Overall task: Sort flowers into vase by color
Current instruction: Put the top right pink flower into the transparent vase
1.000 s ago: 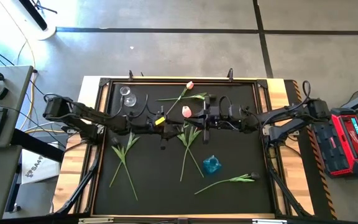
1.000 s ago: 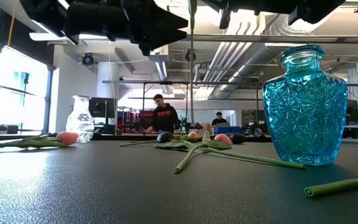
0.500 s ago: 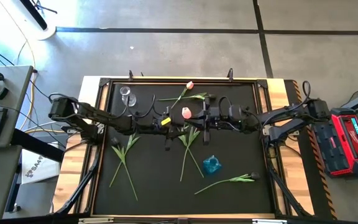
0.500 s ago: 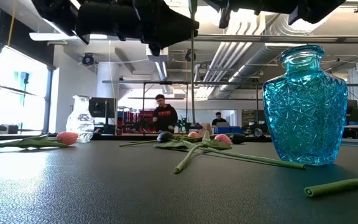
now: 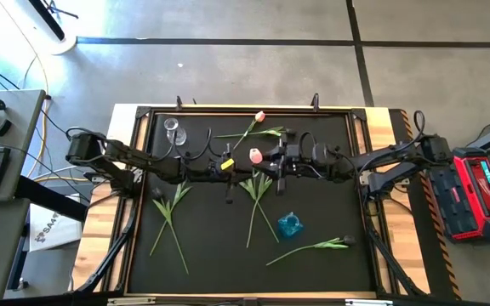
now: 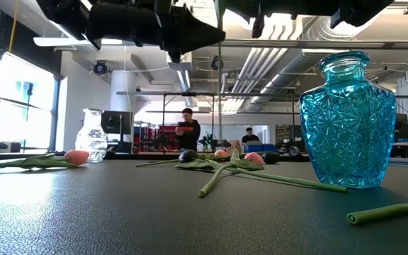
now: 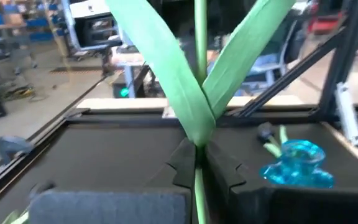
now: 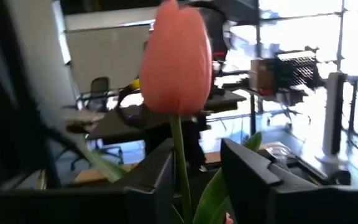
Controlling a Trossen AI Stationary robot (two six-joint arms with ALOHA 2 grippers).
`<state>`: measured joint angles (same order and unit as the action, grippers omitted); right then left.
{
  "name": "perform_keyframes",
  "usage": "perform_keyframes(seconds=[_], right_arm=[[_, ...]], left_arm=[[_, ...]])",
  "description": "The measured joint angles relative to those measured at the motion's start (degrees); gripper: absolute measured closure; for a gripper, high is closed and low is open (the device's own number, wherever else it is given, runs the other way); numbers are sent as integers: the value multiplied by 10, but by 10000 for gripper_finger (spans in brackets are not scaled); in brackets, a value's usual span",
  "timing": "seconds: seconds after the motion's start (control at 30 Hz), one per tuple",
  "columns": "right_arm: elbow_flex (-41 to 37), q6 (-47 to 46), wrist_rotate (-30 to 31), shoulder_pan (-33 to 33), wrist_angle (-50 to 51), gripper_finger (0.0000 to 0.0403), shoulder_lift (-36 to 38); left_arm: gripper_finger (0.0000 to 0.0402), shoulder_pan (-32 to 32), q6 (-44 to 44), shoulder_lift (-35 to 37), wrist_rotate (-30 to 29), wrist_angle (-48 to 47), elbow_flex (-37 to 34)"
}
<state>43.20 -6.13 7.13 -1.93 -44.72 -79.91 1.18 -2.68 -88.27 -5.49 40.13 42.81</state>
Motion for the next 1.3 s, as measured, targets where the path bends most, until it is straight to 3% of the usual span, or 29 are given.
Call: perform_keyframes(seconds=[0.3,0.53,0.7,0.87,1.07,1.3], right_arm=[[0,-68,153,0,169,263,55],[0,-108,161,0,254,263,60],[0,-134,168,0,294,263,47],[0,-134,169,0,294,263,29],[0,-148,171,0,294,263,-3],[0,-164,172,0,292,263,-35]], left_arm=[[401,-28,0,117,-104,-166,-9],[401,-85,0,262,-154,-202,-81],[401,-138,-6,370,-221,-286,-86],[401,-203,-15,450,-239,-314,-86],[401,-278,-21,499,-251,-366,-86],[401,-338,-26,502,-268,-441,-49]])
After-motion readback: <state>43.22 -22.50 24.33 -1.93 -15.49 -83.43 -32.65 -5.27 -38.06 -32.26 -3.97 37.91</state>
